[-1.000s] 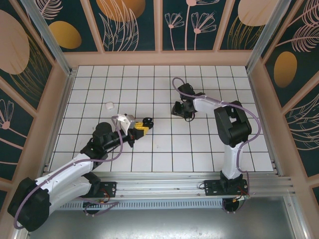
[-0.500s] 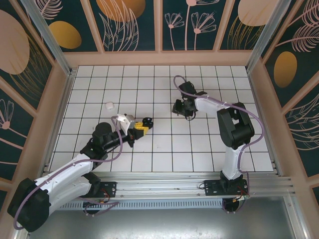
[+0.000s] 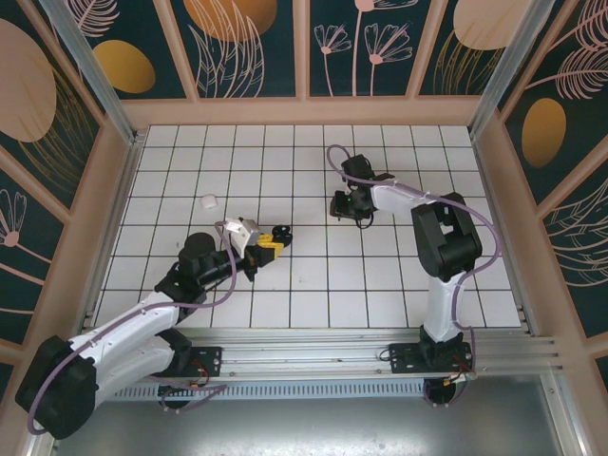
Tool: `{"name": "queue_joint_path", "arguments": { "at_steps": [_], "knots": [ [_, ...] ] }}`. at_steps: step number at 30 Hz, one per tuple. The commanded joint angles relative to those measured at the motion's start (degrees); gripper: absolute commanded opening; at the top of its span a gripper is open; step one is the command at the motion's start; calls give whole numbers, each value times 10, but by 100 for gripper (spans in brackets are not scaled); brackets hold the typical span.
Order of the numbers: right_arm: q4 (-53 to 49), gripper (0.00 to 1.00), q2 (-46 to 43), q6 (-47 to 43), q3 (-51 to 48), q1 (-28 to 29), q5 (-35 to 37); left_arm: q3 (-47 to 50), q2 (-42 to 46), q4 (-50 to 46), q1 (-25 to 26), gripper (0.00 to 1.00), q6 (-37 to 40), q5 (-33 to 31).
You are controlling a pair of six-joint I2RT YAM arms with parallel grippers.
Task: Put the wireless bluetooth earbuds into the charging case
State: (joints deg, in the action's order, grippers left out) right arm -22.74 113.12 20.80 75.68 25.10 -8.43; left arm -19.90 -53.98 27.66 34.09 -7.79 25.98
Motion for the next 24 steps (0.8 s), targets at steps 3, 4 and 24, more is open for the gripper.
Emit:
{"name": "queue_joint_path", "arguments": {
  "at_steps": [3, 4, 24],
  "knots": [
    [3, 36, 23, -23, 12, -2, 9, -26, -10, 0, 1, 0, 11, -3],
    [2, 36, 26, -23, 14, -2, 10, -26, -11, 0, 1, 0, 11, -3],
    [-46, 23, 69, 0, 62, 20, 50, -28, -15, 1, 2, 0, 9, -6]
  ]
}}
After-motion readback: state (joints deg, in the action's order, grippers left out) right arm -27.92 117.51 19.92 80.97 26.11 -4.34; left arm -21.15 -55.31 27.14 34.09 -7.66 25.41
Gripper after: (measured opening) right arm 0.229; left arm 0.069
